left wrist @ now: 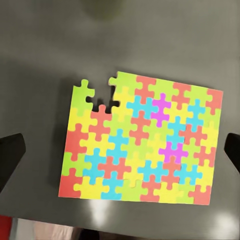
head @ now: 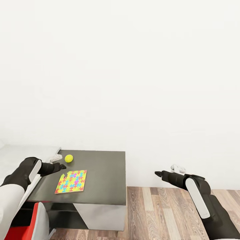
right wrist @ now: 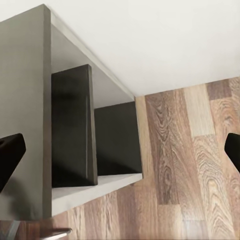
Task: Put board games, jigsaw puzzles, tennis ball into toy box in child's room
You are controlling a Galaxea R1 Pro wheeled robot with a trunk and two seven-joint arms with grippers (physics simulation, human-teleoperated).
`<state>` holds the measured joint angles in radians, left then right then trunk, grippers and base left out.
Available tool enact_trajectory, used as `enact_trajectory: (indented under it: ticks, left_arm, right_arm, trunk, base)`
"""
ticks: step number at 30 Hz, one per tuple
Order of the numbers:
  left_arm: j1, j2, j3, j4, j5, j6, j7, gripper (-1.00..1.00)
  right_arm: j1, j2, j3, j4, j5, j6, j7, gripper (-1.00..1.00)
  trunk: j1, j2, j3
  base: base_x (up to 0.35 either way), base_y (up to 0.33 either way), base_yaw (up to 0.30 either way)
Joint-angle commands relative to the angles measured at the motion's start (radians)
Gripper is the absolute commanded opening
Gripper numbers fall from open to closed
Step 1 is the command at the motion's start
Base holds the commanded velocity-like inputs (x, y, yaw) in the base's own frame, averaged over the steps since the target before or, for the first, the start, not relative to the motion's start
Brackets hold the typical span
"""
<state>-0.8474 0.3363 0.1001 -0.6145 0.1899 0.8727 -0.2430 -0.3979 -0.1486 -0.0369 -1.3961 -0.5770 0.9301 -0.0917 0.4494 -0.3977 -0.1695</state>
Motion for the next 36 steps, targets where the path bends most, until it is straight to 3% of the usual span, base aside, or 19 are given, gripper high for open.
enact_trajectory:
  ticks: [1, 31, 36]
  left_arm:
    - [-0.001, 0.0, 0.003, -0.001, 0.001, 0.006, -0.002, 1.0]
    - [-0.001, 0.001, 0.008, 0.001, 0.002, -0.003, -0.002, 1.0]
    - [-0.001, 0.002, 0.008, 0.005, 0.002, -0.041, -0.002, 1.0]
  right_arm:
    - [-0.001, 0.0, 0.0, -0.001, -0.011, 0.004, -0.01, 1.0]
    - [-0.001, 0.0, 0.0, 0.003, -0.011, 0.004, -0.01, 1.0]
    - [-0.001, 0.0, 0.0, 0.003, -0.011, 0.004, -0.01, 1.0]
  trunk:
    - [0.001, -0.002, -0.004]
    - [0.001, -0.002, -0.053]
    - [0.001, -0.002, -0.061]
  base:
    - [0.002, -0.002, 0.0]
    - [0.0, 0.0, 0.0]
    - [0.0, 0.0, 0.0]
